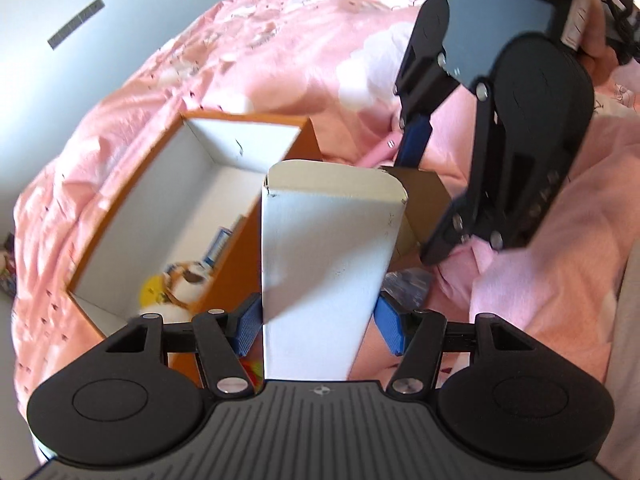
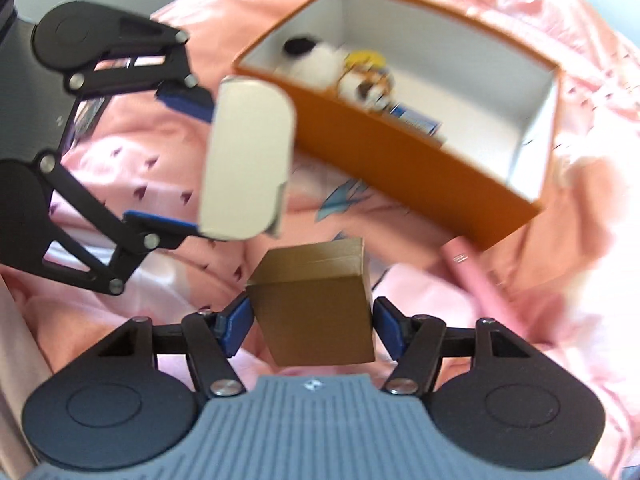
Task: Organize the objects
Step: 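Lift both boxes and carry them over the orange box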
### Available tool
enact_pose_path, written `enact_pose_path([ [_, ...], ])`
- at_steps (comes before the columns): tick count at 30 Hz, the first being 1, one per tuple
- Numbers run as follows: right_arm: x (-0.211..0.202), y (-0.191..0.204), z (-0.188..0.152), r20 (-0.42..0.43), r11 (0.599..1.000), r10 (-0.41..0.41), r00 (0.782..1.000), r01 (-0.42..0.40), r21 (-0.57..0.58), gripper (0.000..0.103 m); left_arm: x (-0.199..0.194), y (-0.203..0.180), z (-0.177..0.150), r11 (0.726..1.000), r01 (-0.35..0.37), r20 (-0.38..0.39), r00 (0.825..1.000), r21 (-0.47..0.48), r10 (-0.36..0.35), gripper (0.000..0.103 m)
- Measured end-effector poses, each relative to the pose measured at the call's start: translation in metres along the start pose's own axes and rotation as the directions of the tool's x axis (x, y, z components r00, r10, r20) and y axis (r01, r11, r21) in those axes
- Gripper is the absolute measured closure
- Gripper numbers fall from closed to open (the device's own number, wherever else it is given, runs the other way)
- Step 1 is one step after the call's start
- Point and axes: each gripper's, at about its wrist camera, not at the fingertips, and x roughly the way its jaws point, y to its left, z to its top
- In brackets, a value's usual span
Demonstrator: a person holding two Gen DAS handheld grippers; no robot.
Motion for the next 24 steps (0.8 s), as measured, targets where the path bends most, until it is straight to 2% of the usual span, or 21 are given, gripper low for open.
enact_pose_path([
  [7, -0.046, -0.021, 0.016, 0.102, 0.997, -0.078, 0.992, 0.08, -0.021, 0.037, -0.014, 0.023, 0.028, 0.989, -0.093, 0.022, 0.996, 0.117, 0.09, 0.033],
  [12, -0.073, -0.04, 0.049, 0.167, 0.988, -0.14, 0.976, 0.149, -0.041, 0.038, 0.001, 0.051, 0.056, 0.964, -0.176, 0.014, 0.984, 0.2, 0.177, 0.033],
  [16, -0.073, -0.06, 0.066, 0.195, 0.977, -0.198, 0.961, 0.21, -0.046, 0.038, 0.022, 0.073, 0.069, 0.944, -0.217, -0.001, 0.974, 0.249, 0.225, 0.033],
  [19, -0.069, -0.082, 0.08, 0.206, 0.968, -0.238, 0.949, 0.249, -0.03, 0.038, 0.05, 0.089, 0.081, 0.937, -0.222, -0.043, 0.969, 0.27, 0.242, 0.033],
  [24, -0.052, -0.114, 0.105, 0.2, 0.96, -0.265, 0.943, 0.278, -0.035, 0.038, 0.094, 0.1, 0.092, 0.925, -0.179, -0.094, 0.971, 0.334, 0.222, 0.033],
])
